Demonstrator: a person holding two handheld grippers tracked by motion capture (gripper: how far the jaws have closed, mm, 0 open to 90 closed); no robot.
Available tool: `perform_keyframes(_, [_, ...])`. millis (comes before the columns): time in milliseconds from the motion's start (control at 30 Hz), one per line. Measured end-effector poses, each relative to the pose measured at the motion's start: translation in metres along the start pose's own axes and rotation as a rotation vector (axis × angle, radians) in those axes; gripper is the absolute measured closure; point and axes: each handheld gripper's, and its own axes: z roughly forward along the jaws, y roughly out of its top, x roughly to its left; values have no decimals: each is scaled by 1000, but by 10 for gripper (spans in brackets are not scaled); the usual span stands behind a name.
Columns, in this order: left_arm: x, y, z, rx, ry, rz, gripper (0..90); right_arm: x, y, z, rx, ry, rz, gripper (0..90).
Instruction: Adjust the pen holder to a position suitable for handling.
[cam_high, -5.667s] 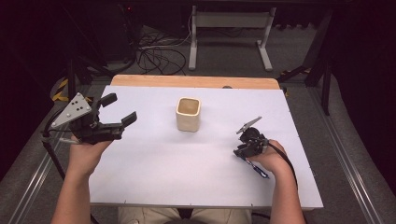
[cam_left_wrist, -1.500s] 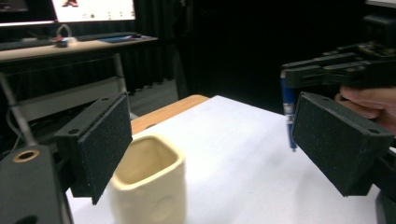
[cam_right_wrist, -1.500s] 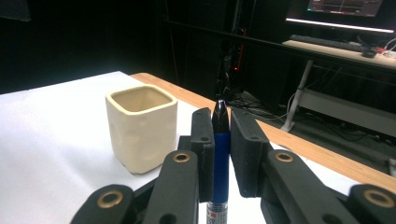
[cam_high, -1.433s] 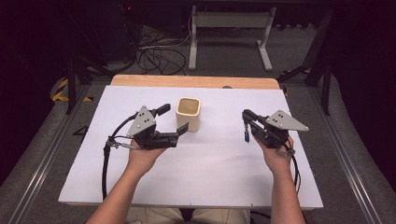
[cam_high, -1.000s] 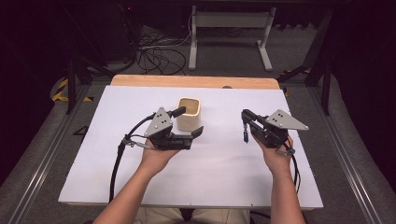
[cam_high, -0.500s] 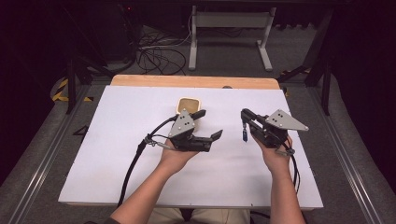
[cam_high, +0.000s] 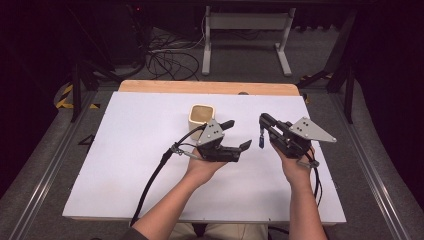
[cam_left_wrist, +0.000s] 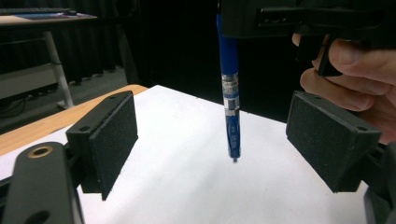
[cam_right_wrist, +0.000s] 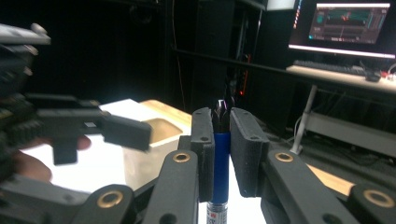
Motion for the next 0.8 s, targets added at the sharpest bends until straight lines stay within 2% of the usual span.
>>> perform_keyframes(267, [0,-4,18,-1,-4,-25,221,3,2,-1,-20,3,-10,807])
perform_keyframes(400, [2,-6,25,-4,-10,-62,249,3,3,-2,-33,4,-10,808])
perform_keyframes(667, [1,-9,39,3,-14,-50,309,3,4,-3,-57,13,-8,807])
perform_keyframes(800, [-1,-11,46,1,-19,-59,322,3,4,-2,-61,13,-7,808])
